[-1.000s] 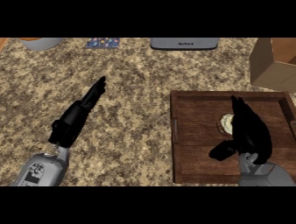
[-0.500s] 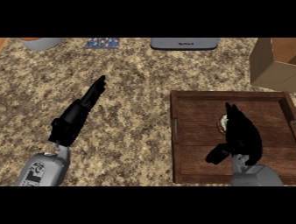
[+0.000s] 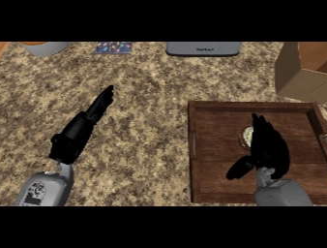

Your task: Pick the cupcake from the tray and place it in the cardboard box

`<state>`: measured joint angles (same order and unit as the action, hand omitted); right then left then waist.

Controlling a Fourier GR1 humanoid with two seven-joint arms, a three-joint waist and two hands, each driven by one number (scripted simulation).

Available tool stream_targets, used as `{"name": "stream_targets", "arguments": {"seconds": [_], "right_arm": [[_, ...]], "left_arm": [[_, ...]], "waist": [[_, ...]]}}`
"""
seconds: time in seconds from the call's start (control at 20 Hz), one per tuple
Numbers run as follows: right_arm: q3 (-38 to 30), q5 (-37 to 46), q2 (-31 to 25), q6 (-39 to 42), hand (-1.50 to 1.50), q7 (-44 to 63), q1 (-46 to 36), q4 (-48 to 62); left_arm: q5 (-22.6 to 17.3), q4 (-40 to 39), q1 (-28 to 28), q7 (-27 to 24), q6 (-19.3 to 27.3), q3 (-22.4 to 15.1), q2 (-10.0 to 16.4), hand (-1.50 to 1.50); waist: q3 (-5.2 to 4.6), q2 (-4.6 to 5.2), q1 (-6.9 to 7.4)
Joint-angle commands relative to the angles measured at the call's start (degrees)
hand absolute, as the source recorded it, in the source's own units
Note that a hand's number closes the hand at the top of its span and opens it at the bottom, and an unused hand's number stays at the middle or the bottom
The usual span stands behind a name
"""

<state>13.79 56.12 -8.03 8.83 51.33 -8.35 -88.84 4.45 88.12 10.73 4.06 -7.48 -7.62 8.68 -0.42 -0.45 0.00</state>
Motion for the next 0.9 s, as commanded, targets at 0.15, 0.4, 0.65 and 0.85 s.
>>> {"name": "stream_targets", "arguments": {"seconds": [0.15, 0.4, 0.65, 0.85], "right_arm": [[0.9, 1.8, 1.6, 0.4, 1.5, -1.5, 0.2, 3.7], [-0.8, 3.2, 0.1, -2.2, 1.5, -6.1, -2.3, 8.5], [-0.9, -4.8, -13.2, 2.1, 1.5, -31.6, -1.2, 7.6], [-4.6, -5.0, -20.6, -1.3, 1.5, -44.7, -3.4, 11.9]], "left_arm": [[2.1, -1.9, 0.7, -0.7, 1.6, 0.3, -2.7, 0.0], [-0.3, 0.8, 0.7, 1.1, -2.6, 2.6, 0.0, 0.0], [0.6, 0.8, 0.8, 1.5, -1.1, 1.1, -1.5, 0.0], [1.5, -2.2, 0.1, -2.2, -1.3, 1.4, -1.2, 0.0]], "waist": [[0.42, 0.45, 0.0], [0.42, 0.46, 0.14], [0.51, 0.59, 0.5], [0.46, 0.64, 0.22]]}}
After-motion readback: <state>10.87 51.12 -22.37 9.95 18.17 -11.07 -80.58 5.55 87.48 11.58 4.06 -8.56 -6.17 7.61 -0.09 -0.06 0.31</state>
